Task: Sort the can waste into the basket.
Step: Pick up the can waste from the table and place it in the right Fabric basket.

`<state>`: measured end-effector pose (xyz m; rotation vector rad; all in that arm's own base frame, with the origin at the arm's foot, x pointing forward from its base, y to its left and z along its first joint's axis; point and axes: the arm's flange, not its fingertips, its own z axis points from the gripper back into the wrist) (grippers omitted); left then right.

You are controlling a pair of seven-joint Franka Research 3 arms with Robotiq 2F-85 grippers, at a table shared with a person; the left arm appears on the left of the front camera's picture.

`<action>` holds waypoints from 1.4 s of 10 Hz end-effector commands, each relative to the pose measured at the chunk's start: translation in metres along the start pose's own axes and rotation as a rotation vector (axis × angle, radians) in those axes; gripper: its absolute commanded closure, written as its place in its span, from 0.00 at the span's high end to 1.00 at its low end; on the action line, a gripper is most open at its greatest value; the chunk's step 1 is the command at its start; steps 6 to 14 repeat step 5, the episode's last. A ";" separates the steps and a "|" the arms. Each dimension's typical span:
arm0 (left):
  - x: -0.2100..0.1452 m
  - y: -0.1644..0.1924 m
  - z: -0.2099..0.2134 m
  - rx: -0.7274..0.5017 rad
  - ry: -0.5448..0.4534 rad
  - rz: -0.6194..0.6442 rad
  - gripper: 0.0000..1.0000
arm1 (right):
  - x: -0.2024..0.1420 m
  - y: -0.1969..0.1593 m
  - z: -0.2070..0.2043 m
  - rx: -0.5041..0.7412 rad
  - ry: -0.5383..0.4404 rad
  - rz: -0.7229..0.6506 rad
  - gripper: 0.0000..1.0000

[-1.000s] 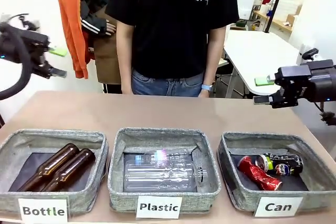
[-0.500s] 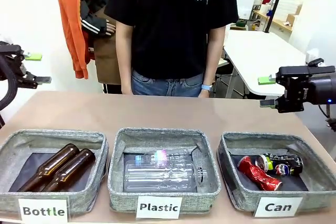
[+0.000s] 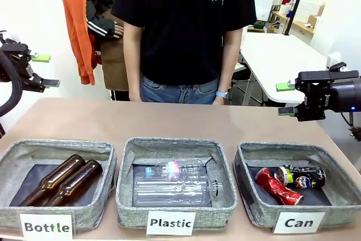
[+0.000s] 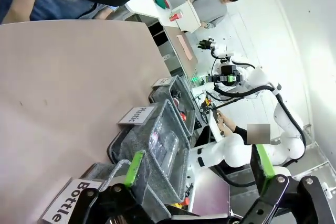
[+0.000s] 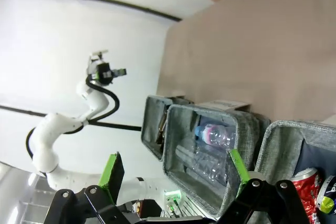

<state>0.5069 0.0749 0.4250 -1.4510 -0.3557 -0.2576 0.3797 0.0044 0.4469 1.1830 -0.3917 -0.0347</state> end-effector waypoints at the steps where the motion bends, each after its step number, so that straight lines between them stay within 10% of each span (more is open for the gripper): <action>1: -0.001 -0.002 0.002 0.010 0.005 0.011 1.00 | -0.001 0.003 -0.002 0.006 0.003 0.010 1.00; 14: -0.001 -0.002 0.002 0.010 0.005 0.011 1.00 | -0.001 0.003 -0.002 0.006 0.003 0.010 1.00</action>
